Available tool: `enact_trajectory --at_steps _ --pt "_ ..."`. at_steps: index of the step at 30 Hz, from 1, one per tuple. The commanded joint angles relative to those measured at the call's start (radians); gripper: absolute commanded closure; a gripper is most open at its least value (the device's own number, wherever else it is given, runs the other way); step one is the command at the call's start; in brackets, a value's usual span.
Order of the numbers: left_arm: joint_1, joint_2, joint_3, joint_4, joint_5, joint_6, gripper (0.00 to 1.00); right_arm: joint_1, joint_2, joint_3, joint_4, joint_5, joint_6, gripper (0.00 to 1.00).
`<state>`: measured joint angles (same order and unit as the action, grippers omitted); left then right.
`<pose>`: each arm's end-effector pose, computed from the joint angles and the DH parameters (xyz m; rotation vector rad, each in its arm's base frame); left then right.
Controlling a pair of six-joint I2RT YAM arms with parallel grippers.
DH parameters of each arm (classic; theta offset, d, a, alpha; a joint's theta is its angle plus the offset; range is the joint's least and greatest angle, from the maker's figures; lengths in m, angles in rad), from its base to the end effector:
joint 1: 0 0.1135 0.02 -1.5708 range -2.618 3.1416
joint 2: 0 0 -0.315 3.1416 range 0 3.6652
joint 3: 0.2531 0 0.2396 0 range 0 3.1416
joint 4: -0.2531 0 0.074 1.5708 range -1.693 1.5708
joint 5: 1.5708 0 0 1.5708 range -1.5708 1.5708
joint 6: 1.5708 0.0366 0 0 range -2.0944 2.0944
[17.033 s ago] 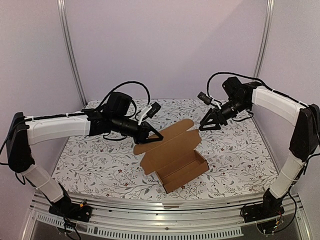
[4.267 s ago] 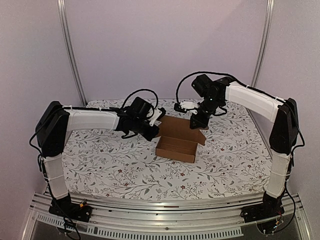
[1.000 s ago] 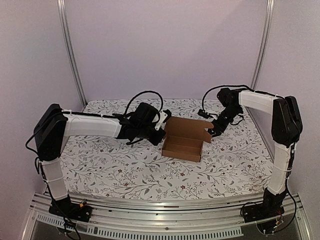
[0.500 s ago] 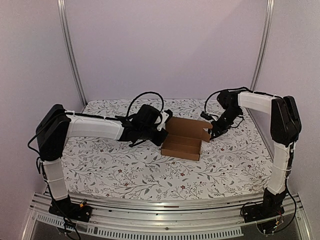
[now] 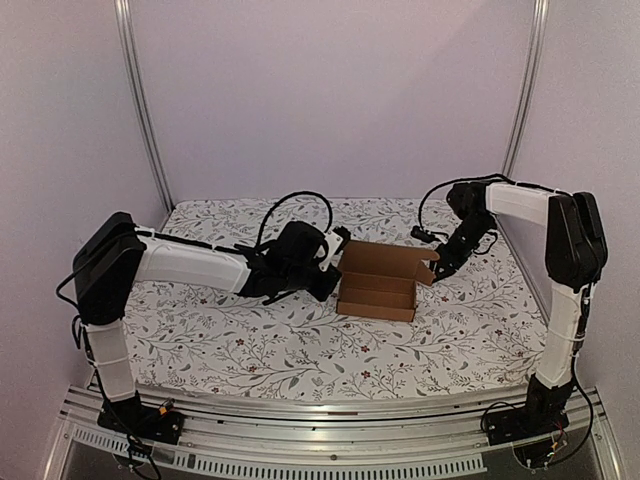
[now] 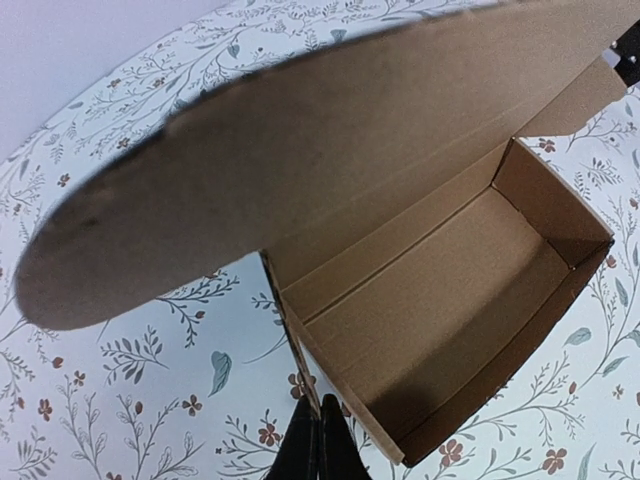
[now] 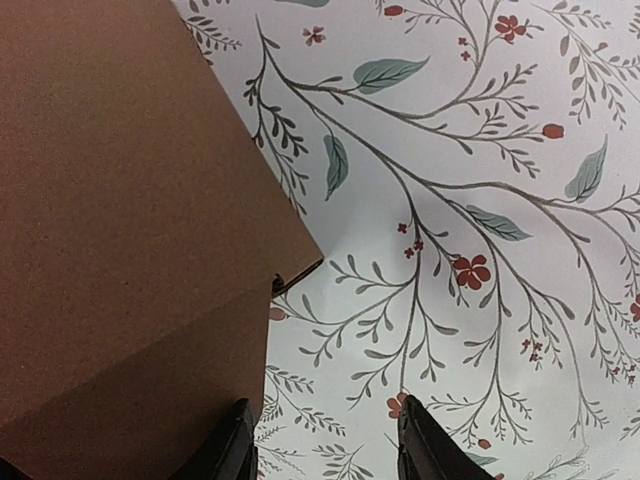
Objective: Fold the paper box
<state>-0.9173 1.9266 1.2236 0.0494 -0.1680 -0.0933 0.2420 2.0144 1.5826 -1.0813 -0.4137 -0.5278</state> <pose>0.2680 -0.3400 0.2376 0.8106 2.0871 -0.3698 0.3821 0.1095 0.2481 -1.1304 2.7425 0.6039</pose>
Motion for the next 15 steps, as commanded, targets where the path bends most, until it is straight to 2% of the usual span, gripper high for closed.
enact_trajectory --at_steps 1,9,15 --pt "-0.024 0.000 -0.015 0.040 -0.018 -0.007 1.00 0.002 -0.030 -0.005 -0.018 -0.018 -0.030 0.54" --pt "-0.026 -0.018 -0.010 0.035 -0.025 0.036 1.00 -0.100 0.011 0.061 -0.072 -0.085 -0.069 0.53" --pt "-0.025 -0.021 -0.009 0.043 -0.016 0.048 1.00 -0.119 0.023 0.074 -0.108 -0.097 -0.153 0.52"
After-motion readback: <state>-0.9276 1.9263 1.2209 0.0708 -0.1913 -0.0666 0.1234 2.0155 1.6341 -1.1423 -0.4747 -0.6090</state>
